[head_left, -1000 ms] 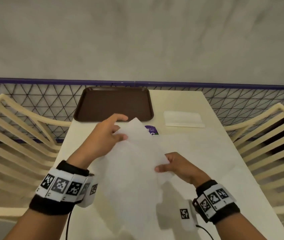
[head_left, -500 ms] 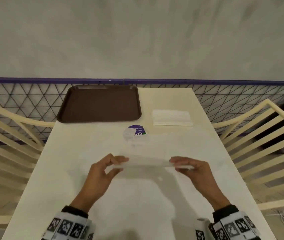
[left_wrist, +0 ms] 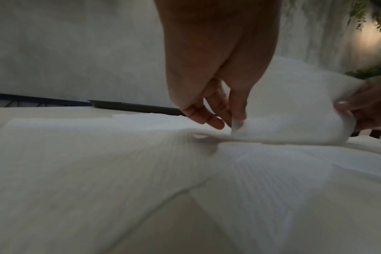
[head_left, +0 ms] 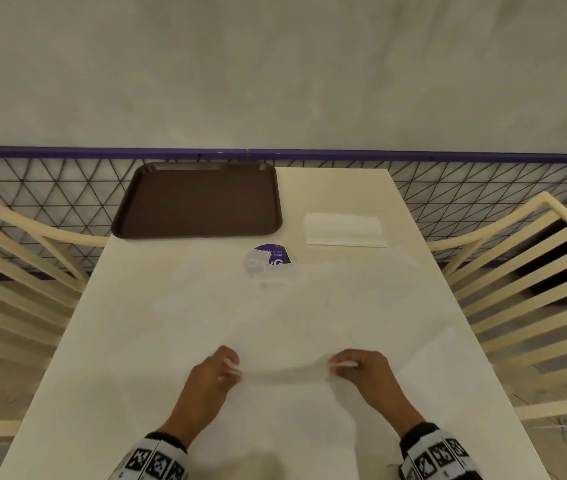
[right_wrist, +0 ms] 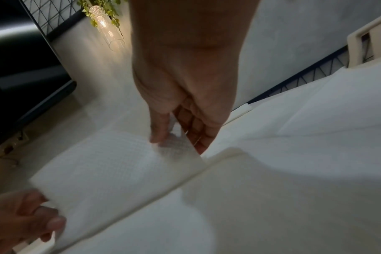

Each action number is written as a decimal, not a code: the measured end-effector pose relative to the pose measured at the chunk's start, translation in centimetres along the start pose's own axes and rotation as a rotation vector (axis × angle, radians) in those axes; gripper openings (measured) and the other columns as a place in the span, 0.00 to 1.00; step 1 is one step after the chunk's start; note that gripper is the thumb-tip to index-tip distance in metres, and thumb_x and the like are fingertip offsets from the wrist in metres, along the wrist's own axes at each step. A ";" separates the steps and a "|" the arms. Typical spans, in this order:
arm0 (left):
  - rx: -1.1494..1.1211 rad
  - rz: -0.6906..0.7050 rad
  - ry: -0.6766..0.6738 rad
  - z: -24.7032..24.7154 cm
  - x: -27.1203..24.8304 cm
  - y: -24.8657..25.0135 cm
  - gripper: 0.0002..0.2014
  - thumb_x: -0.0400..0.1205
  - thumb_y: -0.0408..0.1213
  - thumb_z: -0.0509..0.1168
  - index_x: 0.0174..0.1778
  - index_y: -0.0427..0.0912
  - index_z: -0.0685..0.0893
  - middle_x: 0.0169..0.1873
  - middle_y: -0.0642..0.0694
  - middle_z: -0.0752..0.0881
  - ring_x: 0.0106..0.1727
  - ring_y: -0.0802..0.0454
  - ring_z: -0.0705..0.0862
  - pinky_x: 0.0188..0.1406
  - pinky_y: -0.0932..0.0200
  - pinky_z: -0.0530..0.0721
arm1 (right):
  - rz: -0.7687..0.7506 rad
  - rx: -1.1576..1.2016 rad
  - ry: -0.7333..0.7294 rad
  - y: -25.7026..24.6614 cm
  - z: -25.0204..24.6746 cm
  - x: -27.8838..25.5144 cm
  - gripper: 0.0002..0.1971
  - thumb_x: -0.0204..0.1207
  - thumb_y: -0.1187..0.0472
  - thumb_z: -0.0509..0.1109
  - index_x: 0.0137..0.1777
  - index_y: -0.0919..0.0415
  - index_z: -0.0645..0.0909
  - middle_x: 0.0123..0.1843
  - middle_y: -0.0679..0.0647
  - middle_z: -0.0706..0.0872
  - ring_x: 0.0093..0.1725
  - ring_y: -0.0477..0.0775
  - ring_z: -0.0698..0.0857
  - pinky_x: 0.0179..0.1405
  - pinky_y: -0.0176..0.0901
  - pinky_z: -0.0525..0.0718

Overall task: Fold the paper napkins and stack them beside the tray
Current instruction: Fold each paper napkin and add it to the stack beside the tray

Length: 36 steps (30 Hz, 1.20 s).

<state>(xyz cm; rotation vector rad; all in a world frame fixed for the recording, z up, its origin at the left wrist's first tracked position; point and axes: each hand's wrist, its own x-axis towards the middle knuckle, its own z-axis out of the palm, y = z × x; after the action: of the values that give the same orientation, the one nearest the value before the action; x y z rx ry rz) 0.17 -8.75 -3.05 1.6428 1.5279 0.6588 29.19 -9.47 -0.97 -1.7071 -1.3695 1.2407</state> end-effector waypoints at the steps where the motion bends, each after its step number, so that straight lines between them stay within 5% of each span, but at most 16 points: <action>1: 0.010 -0.035 0.038 0.0 0.5 0.6 0.20 0.75 0.28 0.71 0.42 0.61 0.74 0.31 0.53 0.85 0.35 0.60 0.85 0.34 0.75 0.76 | 0.011 -0.023 0.037 -0.2 0.2 0.9 0.09 0.69 0.68 0.76 0.32 0.54 0.87 0.31 0.48 0.88 0.32 0.43 0.84 0.35 0.31 0.79; 5: 0.149 -0.074 0.208 0.4 1.3 1.1 0.20 0.75 0.32 0.71 0.60 0.46 0.74 0.45 0.50 0.83 0.49 0.49 0.81 0.47 0.61 0.77 | 0.090 -0.147 0.105 -0.2 1.0 3.8 0.13 0.70 0.60 0.75 0.34 0.70 0.78 0.29 0.63 0.79 0.31 0.51 0.75 0.33 0.43 0.71; 8: 0.341 0.198 0.265 1.5 0.9 1.8 0.19 0.76 0.32 0.68 0.63 0.42 0.78 0.58 0.46 0.81 0.59 0.49 0.79 0.60 0.55 0.79 | 0.133 -0.198 0.106 0.2 1.6 5.0 0.16 0.69 0.59 0.74 0.32 0.71 0.75 0.29 0.56 0.74 0.31 0.51 0.71 0.33 0.42 0.67; 11: 0.582 0.459 0.015 3.3 0.0 2.8 0.18 0.81 0.46 0.54 0.63 0.50 0.80 0.64 0.54 0.82 0.64 0.56 0.81 0.63 0.63 0.78 | 0.126 -0.246 0.117 0.6 1.9 5.4 0.17 0.70 0.57 0.74 0.33 0.72 0.75 0.29 0.61 0.75 0.32 0.52 0.72 0.33 0.43 0.68; 14: 0.745 0.397 -0.194 5.0 -0.2 2.2 0.26 0.87 0.52 0.34 0.70 0.49 0.72 0.68 0.52 0.80 0.71 0.53 0.76 0.75 0.60 0.59 | 0.115 -0.285 0.129 0.2 2.0 5.4 0.17 0.71 0.58 0.73 0.28 0.63 0.69 0.27 0.58 0.72 0.30 0.52 0.70 0.32 0.43 0.65; 16: 0.814 0.343 -0.265 5.7 -0.1 1.0 0.29 0.86 0.54 0.31 0.76 0.50 0.66 0.72 0.48 0.77 0.77 0.46 0.66 0.77 0.55 0.48 | 0.119 -0.321 0.143 -0.1 1.9 5.3 0.21 0.72 0.59 0.72 0.26 0.59 0.63 0.25 0.53 0.67 0.28 0.52 0.65 0.30 0.44 0.62; 18: 0.805 0.346 -0.283 6.1 -0.1 -0.3 0.29 0.86 0.56 0.32 0.81 0.48 0.57 0.80 0.45 0.63 0.78 0.41 0.58 0.77 0.52 0.58 | 0.119 -0.370 0.128 -0.3 1.8 5.1 0.22 0.73 0.58 0.72 0.26 0.57 0.61 0.25 0.50 0.65 0.28 0.50 0.63 0.28 0.41 0.60; 19: 0.789 0.356 -0.270 6.2 -0.2 -0.7 0.30 0.86 0.56 0.33 0.82 0.46 0.51 0.82 0.43 0.54 0.77 0.40 0.60 0.76 0.51 0.65 | 0.097 -0.371 0.128 -0.5 1.8 4.7 0.19 0.73 0.57 0.72 0.28 0.56 0.64 0.28 0.49 0.68 0.29 0.49 0.66 0.29 0.39 0.61; 21: 0.781 0.389 -0.239 6.3 -0.4 -1.3 0.31 0.86 0.57 0.33 0.82 0.42 0.44 0.82 0.42 0.42 0.77 0.38 0.59 0.76 0.48 0.60 | 0.027 -0.354 0.161 -0.9 1.9 3.8 0.05 0.74 0.58 0.71 0.47 0.54 0.78 0.44 0.47 0.77 0.44 0.48 0.74 0.43 0.34 0.70; 24: 0.847 0.429 -0.184 6.6 0.0 -1.8 0.32 0.86 0.57 0.33 0.82 0.42 0.44 0.82 0.42 0.42 0.82 0.40 0.43 0.75 0.48 0.59 | -0.309 -0.564 0.297 -0.7 3.1 1.6 0.20 0.79 0.54 0.63 0.69 0.57 0.73 0.65 0.48 0.76 0.66 0.49 0.68 0.68 0.37 0.65; 27: 0.926 0.414 -0.221 6.9 0.5 -2.0 0.31 0.86 0.58 0.34 0.82 0.45 0.44 0.82 0.43 0.42 0.82 0.41 0.38 0.78 0.50 0.46 | -0.386 -0.701 -0.176 -1.1 5.5 -0.2 0.35 0.79 0.37 0.36 0.81 0.54 0.57 0.80 0.42 0.57 0.81 0.43 0.50 0.79 0.37 0.45; 29: 0.976 0.383 -0.252 6.6 0.3 -1.9 0.31 0.86 0.58 0.35 0.82 0.45 0.44 0.83 0.44 0.42 0.82 0.42 0.37 0.76 0.52 0.40 | -0.333 -0.866 -0.408 -0.3 6.2 -0.7 0.39 0.74 0.34 0.29 0.81 0.54 0.42 0.82 0.43 0.45 0.82 0.45 0.42 0.81 0.44 0.39; 31: 1.009 0.366 -0.249 6.0 -0.1 -2.3 0.31 0.86 0.58 0.34 0.82 0.44 0.44 0.83 0.44 0.42 0.83 0.44 0.37 0.76 0.53 0.40 | -0.192 -0.938 -0.496 1.1 6.2 -0.3 0.32 0.82 0.38 0.33 0.81 0.56 0.43 0.81 0.46 0.60 0.80 0.47 0.61 0.80 0.50 0.46; 33: 0.990 0.352 -0.269 4.7 -0.7 -2.8 0.31 0.86 0.56 0.33 0.82 0.42 0.44 0.83 0.45 0.42 0.83 0.46 0.38 0.77 0.54 0.38 | -0.119 -0.988 -0.455 1.5 5.2 -0.4 0.29 0.84 0.41 0.36 0.80 0.53 0.57 0.77 0.42 0.68 0.73 0.42 0.73 0.75 0.44 0.46; 34: 0.969 0.350 -0.282 4.0 -1.1 -3.3 0.31 0.86 0.55 0.33 0.82 0.42 0.45 0.83 0.46 0.42 0.83 0.48 0.38 0.78 0.55 0.37 | -0.093 -0.978 -0.452 1.2 4.5 -0.7 0.30 0.84 0.41 0.34 0.79 0.53 0.60 0.79 0.43 0.63 0.75 0.42 0.71 0.74 0.42 0.43; 36: 0.969 0.309 -0.279 2.9 -1.4 -4.2 0.30 0.86 0.55 0.32 0.82 0.45 0.54 0.83 0.48 0.41 0.83 0.50 0.39 0.78 0.56 0.37 | -0.208 -0.961 -0.313 2.6 2.9 -0.9 0.37 0.77 0.36 0.26 0.82 0.53 0.49 0.81 0.42 0.41 0.82 0.42 0.48 0.73 0.36 0.31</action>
<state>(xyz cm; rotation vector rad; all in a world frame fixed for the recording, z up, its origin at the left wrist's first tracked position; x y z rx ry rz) -0.12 -10.76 -7.93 2.5798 1.4714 -0.2468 27.48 -11.28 -4.11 -1.8988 -2.5366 0.7722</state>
